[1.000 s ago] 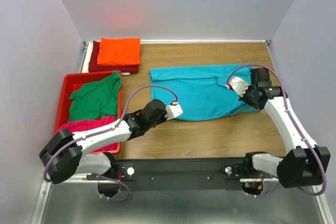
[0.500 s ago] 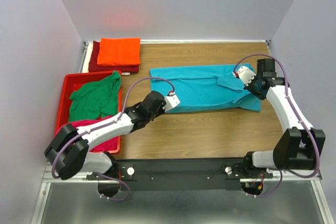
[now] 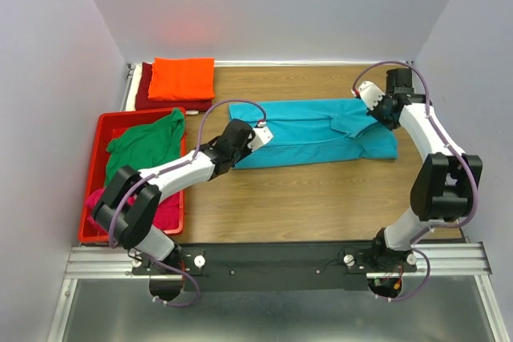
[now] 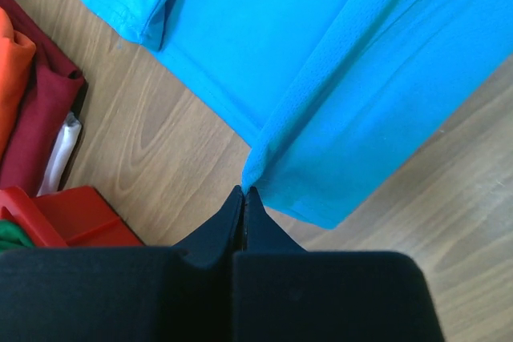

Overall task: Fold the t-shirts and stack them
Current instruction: Fold the tshirt

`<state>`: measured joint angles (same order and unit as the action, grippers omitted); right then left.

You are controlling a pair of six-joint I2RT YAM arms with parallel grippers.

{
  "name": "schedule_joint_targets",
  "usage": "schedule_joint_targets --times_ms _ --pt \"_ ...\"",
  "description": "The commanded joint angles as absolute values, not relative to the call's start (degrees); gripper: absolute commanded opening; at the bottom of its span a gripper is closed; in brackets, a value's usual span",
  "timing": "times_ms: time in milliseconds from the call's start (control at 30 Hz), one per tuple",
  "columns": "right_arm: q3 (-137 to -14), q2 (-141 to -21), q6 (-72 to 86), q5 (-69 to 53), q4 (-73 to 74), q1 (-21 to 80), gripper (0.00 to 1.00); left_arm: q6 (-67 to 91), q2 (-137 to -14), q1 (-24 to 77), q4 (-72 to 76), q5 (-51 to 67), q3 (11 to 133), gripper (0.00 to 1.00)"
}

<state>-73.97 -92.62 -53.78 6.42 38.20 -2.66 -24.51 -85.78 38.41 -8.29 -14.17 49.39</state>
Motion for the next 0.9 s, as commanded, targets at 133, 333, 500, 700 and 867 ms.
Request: schedule_joint_targets --times_ms 133,333,500,700,867 --pt "-79.89 -99.49 -53.09 4.39 36.74 -2.90 0.01 -26.63 -90.00 35.78 -8.62 -11.43 52.38 0.00" --pt "-81.65 -102.21 -52.82 3.87 36.65 -2.99 0.01 -27.07 -91.93 34.81 -9.05 -10.72 53.61 0.00" --pt "-84.11 -104.23 -51.95 3.16 36.56 -2.90 0.01 -27.25 -93.34 34.10 -9.32 -10.37 54.93 0.00" --pt "-86.83 -106.52 -51.15 2.20 36.56 -2.81 0.01 -27.42 -95.27 33.75 -9.67 -10.11 56.42 0.00" --pt "-87.45 -107.14 -50.98 1.93 36.56 -1.94 0.01 -27.60 -96.68 33.49 -9.84 -9.93 57.65 0.00"
